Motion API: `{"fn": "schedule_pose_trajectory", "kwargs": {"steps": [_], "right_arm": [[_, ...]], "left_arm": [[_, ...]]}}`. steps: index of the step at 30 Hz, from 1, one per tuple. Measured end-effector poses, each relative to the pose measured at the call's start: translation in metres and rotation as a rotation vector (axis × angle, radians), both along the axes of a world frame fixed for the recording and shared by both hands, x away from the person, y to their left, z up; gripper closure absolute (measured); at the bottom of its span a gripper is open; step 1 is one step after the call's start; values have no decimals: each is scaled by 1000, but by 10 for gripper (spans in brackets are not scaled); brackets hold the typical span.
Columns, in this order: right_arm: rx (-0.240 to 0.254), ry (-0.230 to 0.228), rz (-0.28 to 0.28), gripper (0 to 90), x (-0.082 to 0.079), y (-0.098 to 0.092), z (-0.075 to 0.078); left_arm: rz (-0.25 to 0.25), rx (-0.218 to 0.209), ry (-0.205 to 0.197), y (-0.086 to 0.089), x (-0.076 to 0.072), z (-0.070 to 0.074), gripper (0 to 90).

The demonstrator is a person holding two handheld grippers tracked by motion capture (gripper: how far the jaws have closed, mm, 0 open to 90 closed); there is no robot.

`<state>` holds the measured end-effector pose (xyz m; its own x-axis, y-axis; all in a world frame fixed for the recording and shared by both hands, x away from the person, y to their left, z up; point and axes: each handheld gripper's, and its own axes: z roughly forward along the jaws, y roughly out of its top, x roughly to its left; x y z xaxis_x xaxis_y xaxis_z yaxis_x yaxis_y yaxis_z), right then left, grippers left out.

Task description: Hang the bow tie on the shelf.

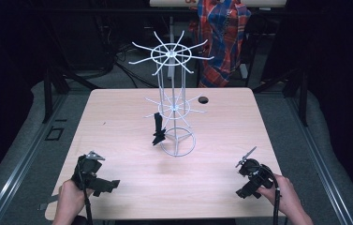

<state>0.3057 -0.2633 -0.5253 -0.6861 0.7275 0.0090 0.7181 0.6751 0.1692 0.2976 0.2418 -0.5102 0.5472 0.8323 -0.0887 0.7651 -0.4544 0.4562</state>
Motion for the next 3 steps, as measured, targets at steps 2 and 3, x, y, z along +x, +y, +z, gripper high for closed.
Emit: {"fn": "schedule_pose_trajectory", "kwargs": {"steps": [2,3], "right_arm": [[-1,-6,3,133,0,0,0],[1,-8,2,133,0,1,0]], "left_arm": [[1,7,4,0,4,-2,1],[-1,-5,-1,0,5,-3,1]]}}
